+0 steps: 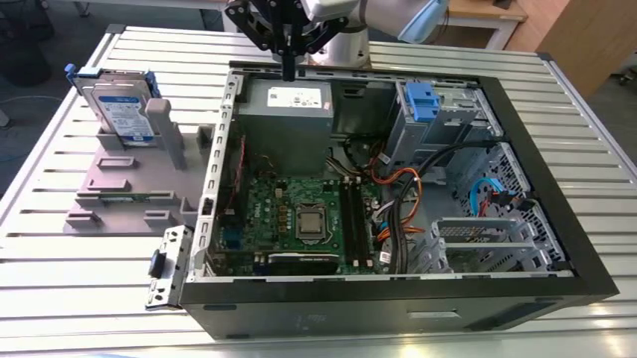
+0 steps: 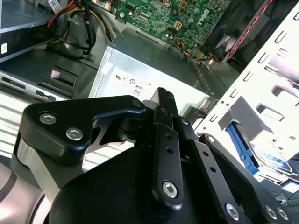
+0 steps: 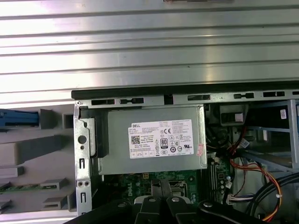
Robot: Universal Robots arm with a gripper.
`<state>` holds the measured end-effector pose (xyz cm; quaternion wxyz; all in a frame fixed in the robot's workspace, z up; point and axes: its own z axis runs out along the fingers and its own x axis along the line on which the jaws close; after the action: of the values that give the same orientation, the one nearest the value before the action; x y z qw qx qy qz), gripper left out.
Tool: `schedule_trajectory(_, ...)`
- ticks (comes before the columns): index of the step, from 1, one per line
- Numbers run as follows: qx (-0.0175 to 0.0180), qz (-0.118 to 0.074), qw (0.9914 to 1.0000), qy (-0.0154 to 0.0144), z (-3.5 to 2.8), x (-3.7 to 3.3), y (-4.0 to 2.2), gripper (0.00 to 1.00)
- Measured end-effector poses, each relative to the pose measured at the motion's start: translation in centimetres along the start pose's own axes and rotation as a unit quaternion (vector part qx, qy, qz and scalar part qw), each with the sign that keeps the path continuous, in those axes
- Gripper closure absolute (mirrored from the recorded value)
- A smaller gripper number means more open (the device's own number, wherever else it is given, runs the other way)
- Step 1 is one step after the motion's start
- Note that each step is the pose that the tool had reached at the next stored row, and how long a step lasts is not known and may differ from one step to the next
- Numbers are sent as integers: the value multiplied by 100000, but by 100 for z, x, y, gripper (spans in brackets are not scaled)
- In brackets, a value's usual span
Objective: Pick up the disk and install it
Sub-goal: 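Reach for the disk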
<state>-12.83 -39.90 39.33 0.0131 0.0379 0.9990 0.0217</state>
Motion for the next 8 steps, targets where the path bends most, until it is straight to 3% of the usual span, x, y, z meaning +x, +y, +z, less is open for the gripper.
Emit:
schedule_trajectory(6, 1, -8, 100000, 3, 0, 8, 0, 89)
schedule_trajectory(8, 1, -4, 100000, 2, -9, 353, -26, 89)
